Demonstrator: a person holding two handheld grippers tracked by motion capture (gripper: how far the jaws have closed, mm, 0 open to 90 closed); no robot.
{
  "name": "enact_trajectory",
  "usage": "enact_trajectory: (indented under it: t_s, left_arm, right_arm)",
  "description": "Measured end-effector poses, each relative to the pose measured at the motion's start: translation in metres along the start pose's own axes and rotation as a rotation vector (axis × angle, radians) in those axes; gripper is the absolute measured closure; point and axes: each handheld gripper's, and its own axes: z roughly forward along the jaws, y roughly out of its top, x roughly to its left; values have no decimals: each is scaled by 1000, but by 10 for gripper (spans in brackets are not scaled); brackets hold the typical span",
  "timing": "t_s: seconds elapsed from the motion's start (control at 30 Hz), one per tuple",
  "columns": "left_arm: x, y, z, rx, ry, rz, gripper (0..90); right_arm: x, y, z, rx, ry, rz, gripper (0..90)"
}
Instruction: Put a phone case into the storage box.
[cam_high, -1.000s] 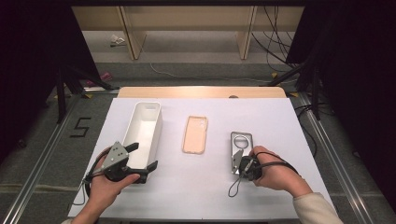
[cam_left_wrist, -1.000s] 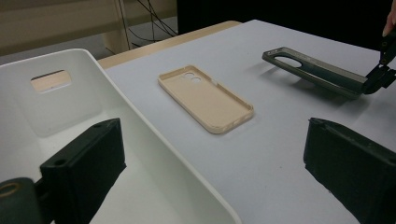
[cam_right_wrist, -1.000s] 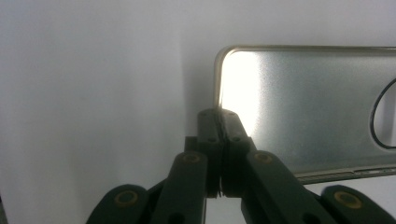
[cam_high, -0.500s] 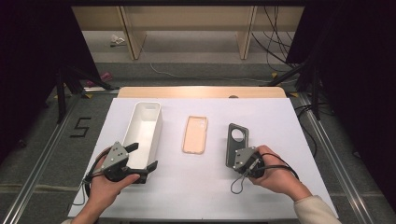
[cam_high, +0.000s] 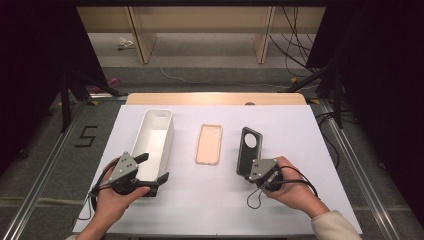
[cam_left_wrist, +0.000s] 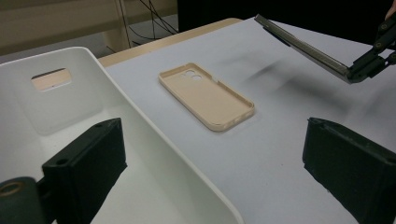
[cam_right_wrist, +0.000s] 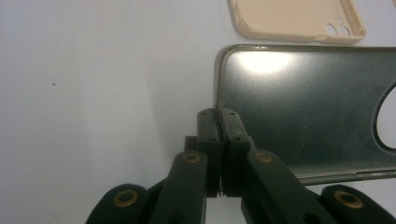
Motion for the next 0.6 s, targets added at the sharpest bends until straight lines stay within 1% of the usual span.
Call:
enact_trajectory:
  t_s: [0.1, 0.13, 0.17, 0.23, 0.37, 0.53, 0.57, 0.6]
  left_arm:
    - [-1, 1, 1, 4, 0, 1, 59]
    - [-2, 1, 1, 6, 0, 5, 60]
    - [-3, 1, 2, 7, -1, 3, 60]
    - [-3, 2, 2, 7, -2, 6, 62]
    - [-5, 7, 2, 2, 3, -4, 66]
    - [-10, 22, 0, -32, -11, -13, 76]
    - [-11, 25, 1, -31, -14, -13, 77]
    - [-13, 30, 4, -17, -16, -17, 81]
  right_arm:
    - [1, 1, 0, -9, 2, -1, 893]
    - [2, 2, 0, -13, -5, -3, 894]
    - [2, 3, -1, -17, 0, -8, 894]
    - [4, 6, -1, -39, -3, -5, 895]
    - [6, 8, -1, -51, -6, 2, 895]
    - [10, 14, -1, -63, -10, -8, 895]
    - [10, 15, 0, -66, -10, -15, 895]
    - [12, 17, 0, -72, -9, -12, 895]
